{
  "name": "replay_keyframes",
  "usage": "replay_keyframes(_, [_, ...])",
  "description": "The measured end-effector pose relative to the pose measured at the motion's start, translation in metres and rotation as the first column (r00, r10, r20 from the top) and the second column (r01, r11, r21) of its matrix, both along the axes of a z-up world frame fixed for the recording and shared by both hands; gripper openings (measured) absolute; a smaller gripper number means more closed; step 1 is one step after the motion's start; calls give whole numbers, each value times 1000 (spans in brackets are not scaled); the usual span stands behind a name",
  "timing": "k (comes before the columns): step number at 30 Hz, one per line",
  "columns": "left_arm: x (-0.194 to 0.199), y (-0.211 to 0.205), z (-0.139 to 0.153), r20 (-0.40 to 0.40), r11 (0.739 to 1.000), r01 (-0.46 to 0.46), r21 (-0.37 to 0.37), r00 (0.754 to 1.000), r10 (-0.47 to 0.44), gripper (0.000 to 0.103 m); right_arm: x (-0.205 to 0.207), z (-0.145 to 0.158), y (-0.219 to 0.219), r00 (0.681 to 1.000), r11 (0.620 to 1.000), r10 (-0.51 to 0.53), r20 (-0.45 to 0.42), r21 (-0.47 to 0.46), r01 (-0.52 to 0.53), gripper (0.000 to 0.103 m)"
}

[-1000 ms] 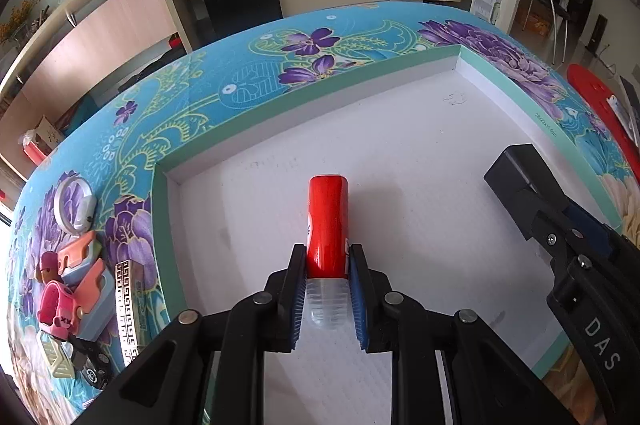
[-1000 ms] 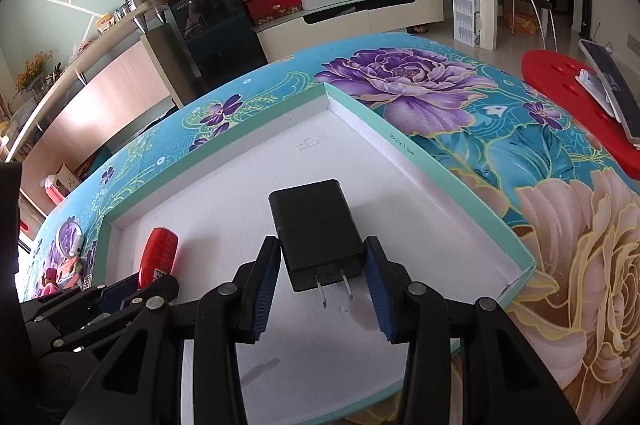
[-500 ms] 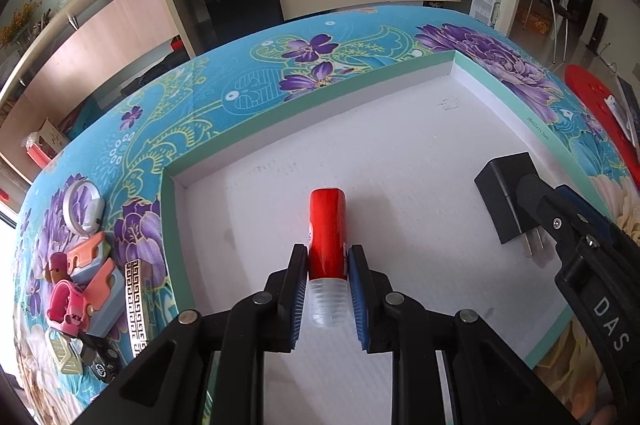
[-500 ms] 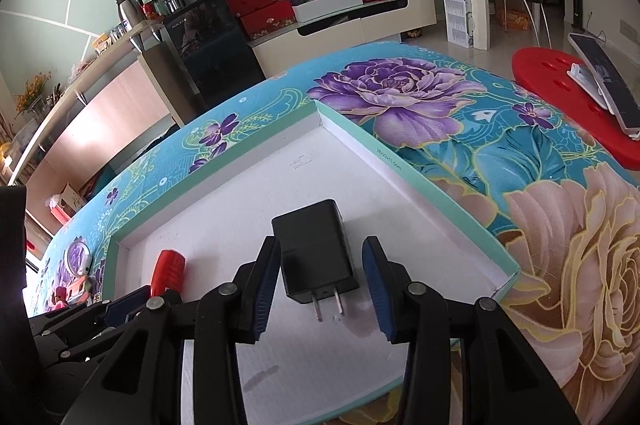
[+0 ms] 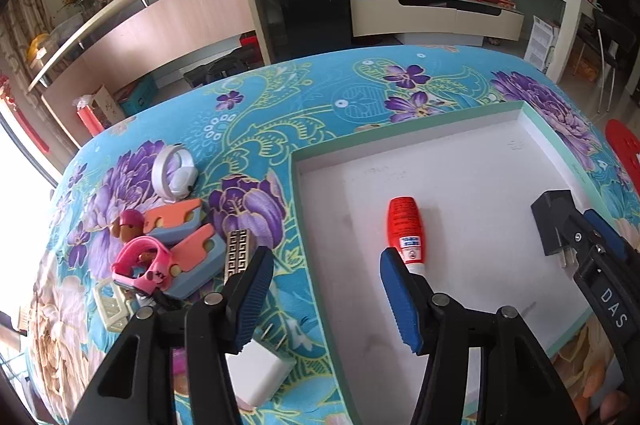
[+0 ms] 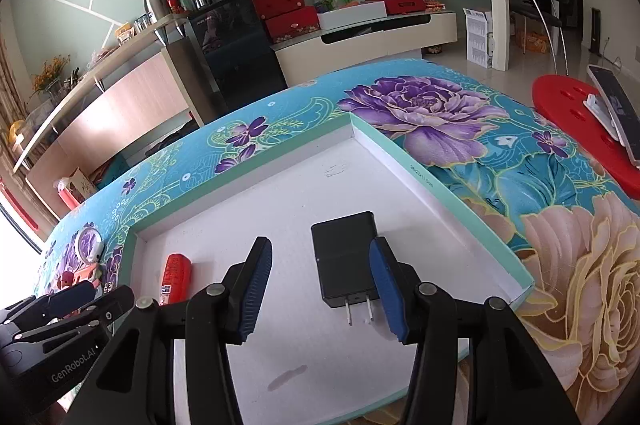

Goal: Organize rigid objects
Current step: 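Open both grippers to set the black charger and glue stick in the tray, then move the right gripper to the white cube charger and grasp it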

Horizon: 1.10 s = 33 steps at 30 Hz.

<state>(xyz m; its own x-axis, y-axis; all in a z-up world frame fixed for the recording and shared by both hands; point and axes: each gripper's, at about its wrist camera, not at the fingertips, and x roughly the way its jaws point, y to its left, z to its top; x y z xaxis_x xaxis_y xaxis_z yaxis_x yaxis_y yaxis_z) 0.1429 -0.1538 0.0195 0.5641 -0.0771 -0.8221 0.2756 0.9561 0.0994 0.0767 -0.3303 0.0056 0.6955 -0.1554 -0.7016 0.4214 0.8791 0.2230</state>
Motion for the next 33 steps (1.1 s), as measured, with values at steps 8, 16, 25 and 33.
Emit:
replay_keyframes(8, [-4, 40, -9, -20, 993, -114, -25, 993, 113, 77, 11, 4, 30, 995, 993, 86, -51, -71, -90, 67])
replay_keyframes(16, [-3, 72, -15, -10, 977, -208, -43, 978, 208, 95, 24, 2, 70, 970, 969, 228, -81, -78, -234, 68])
replay_keyframes(25, [-5, 113, -21, 6, 952, -304, -31, 953, 304, 103, 33, 0, 110, 939, 939, 333, -85, -59, -338, 82])
replay_keyframes(33, [-7, 157, -33, -27, 913, -404, -52, 915, 403, 103, 35, -3, 131, 925, 925, 365, -106, -74, -373, 87])
